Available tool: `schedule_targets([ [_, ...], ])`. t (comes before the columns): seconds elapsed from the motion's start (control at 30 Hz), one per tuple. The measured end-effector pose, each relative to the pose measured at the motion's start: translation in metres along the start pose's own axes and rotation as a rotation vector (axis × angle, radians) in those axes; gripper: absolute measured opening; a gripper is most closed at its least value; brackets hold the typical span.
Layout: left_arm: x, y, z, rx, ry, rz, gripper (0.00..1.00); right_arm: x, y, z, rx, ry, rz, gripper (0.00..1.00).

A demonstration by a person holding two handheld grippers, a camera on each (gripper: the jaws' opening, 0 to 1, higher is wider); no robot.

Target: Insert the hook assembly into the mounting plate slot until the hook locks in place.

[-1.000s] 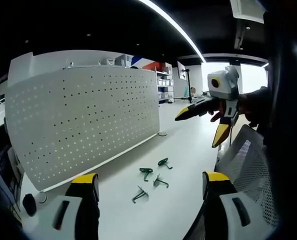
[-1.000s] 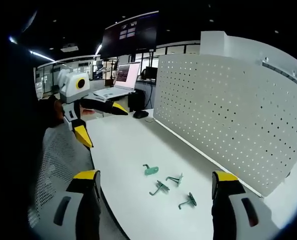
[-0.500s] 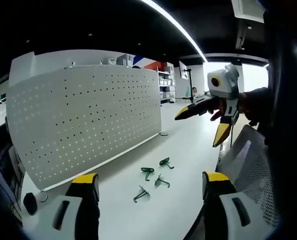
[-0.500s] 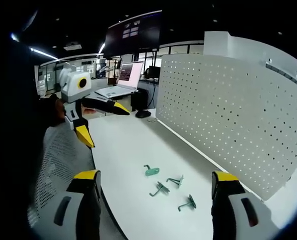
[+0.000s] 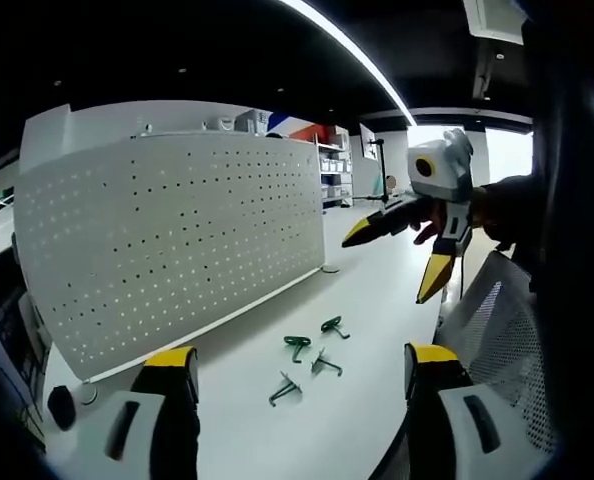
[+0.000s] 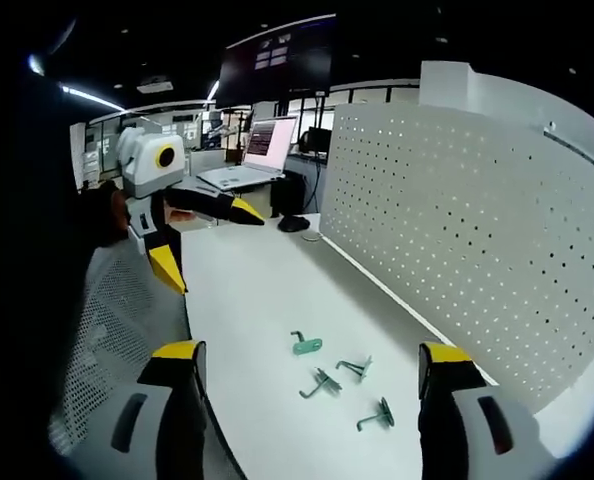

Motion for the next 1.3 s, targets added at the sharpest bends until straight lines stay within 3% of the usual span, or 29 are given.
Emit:
schedule_targets([
  [0.47, -0.001, 0.0, 0.0, 0.0, -0.002, -0.001, 0.87, 0.012, -0.031, 0.0, 0.059, 0.048, -0.007, 0.75],
  [1.07, -0.001, 0.0, 0.001, -0.003, -0.006, -0.005, 0.86, 0.009, -0.062, 0.003, 0.097, 0.059, -0.036, 0.61],
  [1.3, -0.003, 0.0, 0.001, -0.009, -0.008, -0.012, 0.86, 0.005, -0.072, 0.018, 0.105, 0.07, -0.043, 0.55],
])
Point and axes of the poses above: the point that each gripper's makers call its tool centre point, and the gripper's own axes: y roughly backward along the fingers, z roughly to its right, x roughly out of its top, the point moved 7 cm from there along y, roughly backward along the fingers, and after that the axes turned 8 degrees about x, right-handed, at the moved point
